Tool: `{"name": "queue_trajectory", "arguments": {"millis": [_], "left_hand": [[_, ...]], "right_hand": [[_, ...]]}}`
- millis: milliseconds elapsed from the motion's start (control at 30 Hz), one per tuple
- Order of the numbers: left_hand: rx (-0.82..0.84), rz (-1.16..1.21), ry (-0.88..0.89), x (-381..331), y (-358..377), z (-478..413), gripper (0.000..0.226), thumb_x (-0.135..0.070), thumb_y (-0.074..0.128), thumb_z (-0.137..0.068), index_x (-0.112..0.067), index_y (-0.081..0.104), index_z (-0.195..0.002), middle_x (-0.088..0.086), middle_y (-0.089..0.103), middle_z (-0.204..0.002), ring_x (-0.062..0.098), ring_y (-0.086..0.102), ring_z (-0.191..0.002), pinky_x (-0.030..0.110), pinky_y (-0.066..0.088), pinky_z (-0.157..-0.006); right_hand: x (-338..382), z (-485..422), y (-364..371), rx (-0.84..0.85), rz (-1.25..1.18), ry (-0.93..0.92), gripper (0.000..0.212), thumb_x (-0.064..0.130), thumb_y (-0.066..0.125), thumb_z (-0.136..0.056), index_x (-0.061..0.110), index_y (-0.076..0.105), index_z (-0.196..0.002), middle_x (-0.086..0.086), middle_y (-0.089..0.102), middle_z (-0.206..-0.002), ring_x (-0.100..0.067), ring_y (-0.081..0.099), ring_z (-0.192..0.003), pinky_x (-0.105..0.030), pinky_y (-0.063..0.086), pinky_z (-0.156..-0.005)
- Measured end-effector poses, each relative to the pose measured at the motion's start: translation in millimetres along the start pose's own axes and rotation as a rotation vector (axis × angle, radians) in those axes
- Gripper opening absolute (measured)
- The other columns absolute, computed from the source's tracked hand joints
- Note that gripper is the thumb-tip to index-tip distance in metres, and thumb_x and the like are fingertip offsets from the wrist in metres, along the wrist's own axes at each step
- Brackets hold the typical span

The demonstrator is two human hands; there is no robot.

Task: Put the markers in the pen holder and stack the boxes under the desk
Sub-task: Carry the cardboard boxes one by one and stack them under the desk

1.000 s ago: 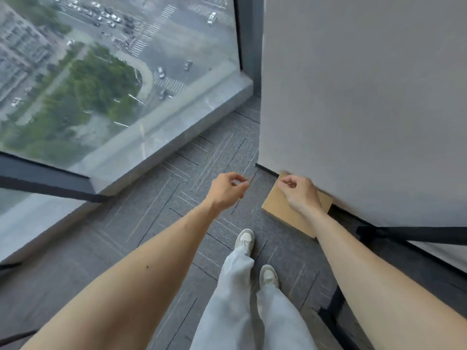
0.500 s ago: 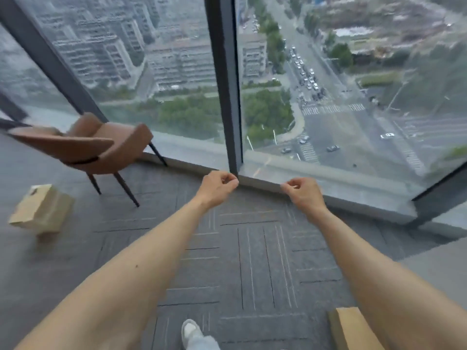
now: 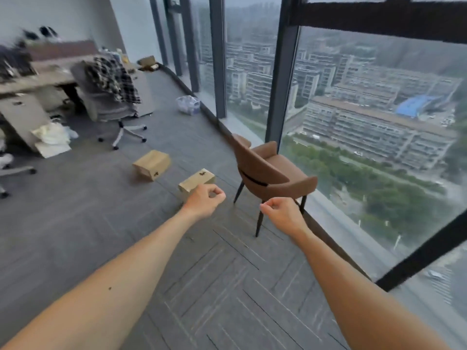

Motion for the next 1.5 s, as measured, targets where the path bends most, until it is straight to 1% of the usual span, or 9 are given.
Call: {"name": "queue_trajectory", "arguments": {"millis": [133,400,600,733,833,967,1067,1200,1500], "left_hand": [[-0.075,0.057,-0.108,64,-54,-53,0.015,-0.025,0.064,-0.093,-0.016,0.069,-0.082,-0.004,0.067,-0.09,0.017,0.058,-0.096,0.026,0.038,-0.076],[-0.123,0.105,-0.254,143,-75,-181,0.016,-0.023,0.064,-0.093,-0.01,0.072,-0.088,0.008,0.073,-0.091,0.019,0.062,-0.083,0.021,0.043,-0.066],[-0.172,0.087,-0.329,157,-98,-309,0.018,-0.025,0.064,-0.094,-0.01,0.072,-0.092,-0.004,0.067,-0.09,0.013,0.059,-0.088,0.025,0.04,-0.07],[-0.185,0.063,-0.367,166,-113,-382,0.017,-0.03,0.064,-0.093,-0.016,0.071,-0.088,-0.012,0.059,-0.073,0.011,0.054,-0.073,0.025,0.039,-0.061],[-0.165,0.053,-0.409,189,-121,-431,0.016,-0.029,0.063,-0.093,-0.016,0.071,-0.089,-0.009,0.061,-0.077,0.01,0.055,-0.076,0.02,0.038,-0.059],[-0.156,0.05,-0.466,243,-132,-504,0.017,-0.028,0.063,-0.093,-0.015,0.072,-0.092,-0.005,0.066,-0.083,0.016,0.059,-0.081,0.021,0.041,-0.062],[-0.147,0.073,-0.499,288,-143,-565,0.017,-0.03,0.063,-0.093,-0.016,0.072,-0.091,-0.005,0.067,-0.086,0.017,0.061,-0.088,0.026,0.043,-0.071],[-0.131,0.114,-0.567,344,-157,-651,0.017,-0.03,0.062,-0.094,-0.015,0.07,-0.091,-0.009,0.062,-0.08,0.014,0.056,-0.085,0.025,0.037,-0.071],[-0.018,0.122,-0.73,445,-133,-791,0.015,-0.03,0.06,-0.094,-0.019,0.067,-0.087,-0.007,0.061,-0.074,0.017,0.057,-0.082,0.026,0.039,-0.066]], "right_hand": [[39,-74,60,0.104,0.009,-0.032,0.022,0.031,0.066,-0.091,0.016,0.071,-0.075,-0.001,0.07,-0.08,-0.011,0.061,-0.078,-0.026,0.043,-0.068],[46,-244,127,0.224,0.094,-0.067,0.02,0.032,0.064,-0.092,0.018,0.07,-0.08,-0.002,0.074,-0.086,-0.014,0.065,-0.078,-0.014,0.043,-0.058],[63,-391,147,0.293,0.069,-0.067,0.021,0.026,0.064,-0.091,0.016,0.069,-0.074,0.001,0.066,-0.066,-0.007,0.056,-0.059,-0.025,0.044,-0.059],[79,-471,166,0.336,0.083,-0.07,0.017,0.025,0.063,-0.091,0.013,0.071,-0.083,0.002,0.064,-0.069,-0.006,0.054,-0.057,-0.021,0.041,-0.052],[86,-532,194,0.373,0.105,-0.066,0.017,0.026,0.062,-0.092,0.015,0.074,-0.088,0.005,0.066,-0.078,-0.001,0.055,-0.063,-0.022,0.04,-0.059],[86,-613,244,0.417,0.14,-0.041,0.02,0.023,0.061,-0.093,0.014,0.072,-0.079,0.012,0.053,-0.055,0.001,0.044,-0.042,-0.015,0.036,-0.045],[91,-678,284,0.43,0.163,-0.027,0.018,0.024,0.061,-0.093,0.012,0.074,-0.095,0.006,0.061,-0.073,-0.001,0.05,-0.048,-0.01,0.036,-0.042],[88,-765,327,0.422,0.174,0.037,0.024,0.027,0.061,-0.093,0.01,0.076,-0.102,0.0,0.071,-0.097,-0.008,0.061,-0.063,-0.019,0.047,-0.052],[33,-929,388,0.476,0.256,0.194,0.018,0.027,0.062,-0.092,0.014,0.074,-0.087,-0.002,0.07,-0.082,-0.008,0.055,-0.06,-0.023,0.042,-0.053]]}}
Point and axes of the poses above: each hand's wrist, its own z-axis away from the middle knuckle, its own y-axis out of the palm, x = y × z, the point moved 9 cm from there along -z, towards the middle knuckle
